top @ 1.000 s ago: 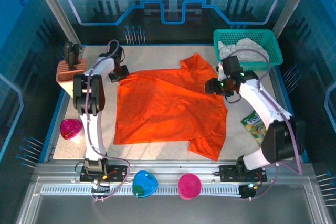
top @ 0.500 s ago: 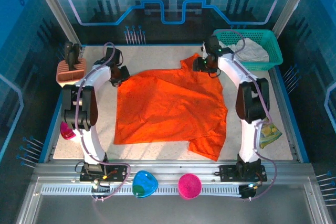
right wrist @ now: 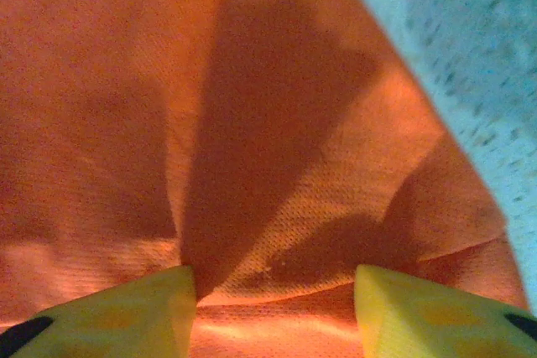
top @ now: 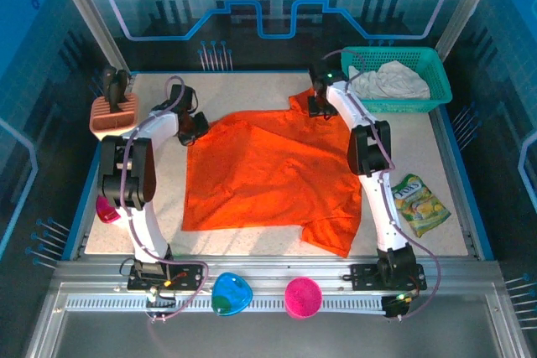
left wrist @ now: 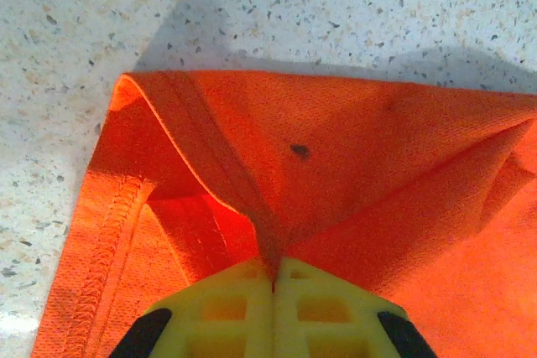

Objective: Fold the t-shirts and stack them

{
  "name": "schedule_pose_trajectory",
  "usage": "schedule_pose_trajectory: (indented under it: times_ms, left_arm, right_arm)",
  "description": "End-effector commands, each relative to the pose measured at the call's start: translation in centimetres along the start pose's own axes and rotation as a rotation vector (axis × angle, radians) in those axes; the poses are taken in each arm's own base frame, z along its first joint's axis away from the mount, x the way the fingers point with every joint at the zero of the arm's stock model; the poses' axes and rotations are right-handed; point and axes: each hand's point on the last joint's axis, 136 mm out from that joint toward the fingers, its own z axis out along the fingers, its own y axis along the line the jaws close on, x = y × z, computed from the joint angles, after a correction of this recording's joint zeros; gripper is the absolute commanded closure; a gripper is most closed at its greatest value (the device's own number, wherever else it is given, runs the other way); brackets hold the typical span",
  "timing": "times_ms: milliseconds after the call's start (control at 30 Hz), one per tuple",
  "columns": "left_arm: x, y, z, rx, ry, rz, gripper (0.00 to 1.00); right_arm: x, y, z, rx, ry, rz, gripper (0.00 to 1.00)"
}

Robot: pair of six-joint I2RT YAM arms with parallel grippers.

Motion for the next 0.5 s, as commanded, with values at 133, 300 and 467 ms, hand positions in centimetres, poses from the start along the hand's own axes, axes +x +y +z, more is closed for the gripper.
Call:
schedule_pose_trajectory:
  times_ms: [133, 300, 467]
  left_arm:
    - [0.3, -1.3, -1.9, 0.048, -0.027, 0.001, 1.00]
    - [0.5, -0.9, -2.3, 0.031, -0.032, 0.006, 1.00]
    - [0.5, -0.8, -2.9, 0.024, -0.041, 0.015, 1.00]
  right_arm:
    - [4.7, -0.4, 3.2, -0.003, 0.183, -0.010, 0.85]
    - [4.6, -0.1, 1.1, -0.004, 0.166, -0.021, 1.00]
    - [4.0, 0.1, -4.6, 0.030, 0.073, -0.005, 1.00]
